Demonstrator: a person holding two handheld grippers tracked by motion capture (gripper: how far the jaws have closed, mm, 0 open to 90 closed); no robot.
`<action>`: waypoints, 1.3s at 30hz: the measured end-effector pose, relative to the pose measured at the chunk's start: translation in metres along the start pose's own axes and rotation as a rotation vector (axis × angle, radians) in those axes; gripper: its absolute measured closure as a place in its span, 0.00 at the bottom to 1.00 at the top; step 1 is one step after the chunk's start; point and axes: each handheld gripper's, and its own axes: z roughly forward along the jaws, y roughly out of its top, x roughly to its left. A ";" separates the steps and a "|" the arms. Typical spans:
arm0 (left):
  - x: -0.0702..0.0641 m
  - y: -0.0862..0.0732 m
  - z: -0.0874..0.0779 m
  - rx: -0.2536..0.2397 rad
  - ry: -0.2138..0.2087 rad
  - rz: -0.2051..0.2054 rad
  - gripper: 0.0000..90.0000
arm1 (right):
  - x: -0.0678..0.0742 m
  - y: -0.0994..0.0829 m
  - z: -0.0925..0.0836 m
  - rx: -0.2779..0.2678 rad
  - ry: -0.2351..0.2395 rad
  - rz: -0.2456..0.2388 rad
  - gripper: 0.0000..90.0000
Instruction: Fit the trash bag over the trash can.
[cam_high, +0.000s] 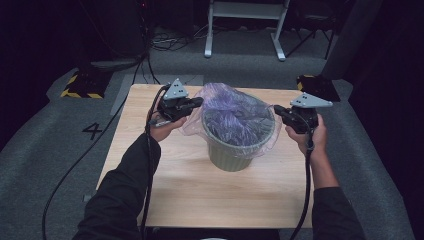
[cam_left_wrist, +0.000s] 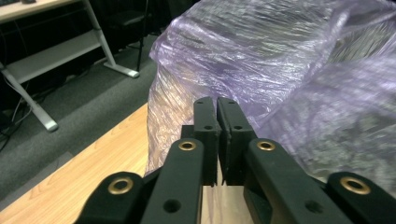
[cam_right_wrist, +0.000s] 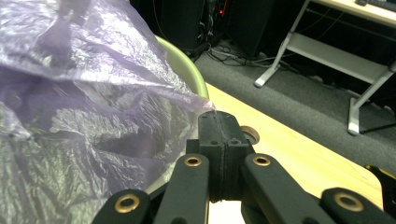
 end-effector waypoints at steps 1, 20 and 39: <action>0.002 -0.001 0.001 0.003 -0.003 -0.005 1.00 | 0.000 0.000 0.003 0.011 -0.005 0.003 1.00; 0.034 -0.032 0.059 0.080 -0.015 -0.213 1.00 | -0.018 -0.034 0.043 0.138 0.022 0.139 1.00; 0.024 -0.062 0.071 0.139 -0.079 -0.249 0.97 | -0.010 -0.079 0.059 0.206 0.095 0.154 1.00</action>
